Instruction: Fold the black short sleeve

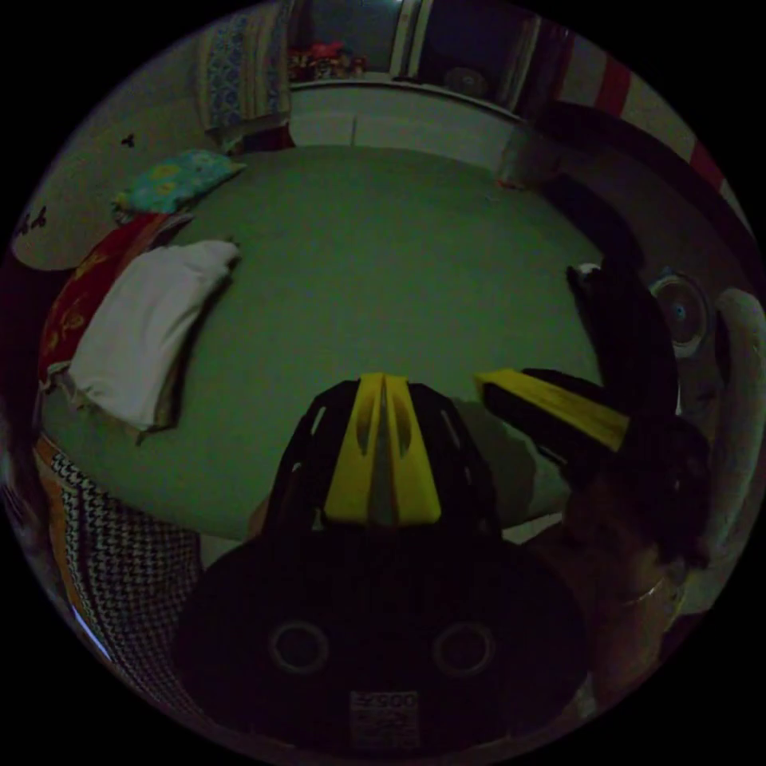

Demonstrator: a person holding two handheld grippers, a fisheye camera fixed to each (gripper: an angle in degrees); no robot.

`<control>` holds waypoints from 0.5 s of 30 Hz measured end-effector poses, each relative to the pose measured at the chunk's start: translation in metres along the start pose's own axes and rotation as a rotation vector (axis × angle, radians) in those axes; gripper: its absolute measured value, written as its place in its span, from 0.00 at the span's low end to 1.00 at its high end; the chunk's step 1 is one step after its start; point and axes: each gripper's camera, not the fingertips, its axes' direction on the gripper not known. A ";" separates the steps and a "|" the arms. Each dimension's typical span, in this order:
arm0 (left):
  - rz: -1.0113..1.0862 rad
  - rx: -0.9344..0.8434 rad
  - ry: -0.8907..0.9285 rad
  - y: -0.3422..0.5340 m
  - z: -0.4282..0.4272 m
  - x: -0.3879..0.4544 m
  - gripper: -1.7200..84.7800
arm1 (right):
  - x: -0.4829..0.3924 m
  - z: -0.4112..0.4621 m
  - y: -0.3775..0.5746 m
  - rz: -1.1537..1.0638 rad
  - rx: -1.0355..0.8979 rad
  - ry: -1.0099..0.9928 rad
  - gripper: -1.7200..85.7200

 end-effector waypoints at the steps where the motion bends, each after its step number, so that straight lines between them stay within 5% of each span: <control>1: 0.010 0.003 0.003 -0.002 0.006 0.013 0.02 | 0.010 0.001 0.011 0.029 0.009 0.010 0.01; 15: 0.019 -0.047 -0.089 -0.035 0.151 0.229 0.02 | 0.106 0.011 0.094 0.199 -0.128 0.076 0.00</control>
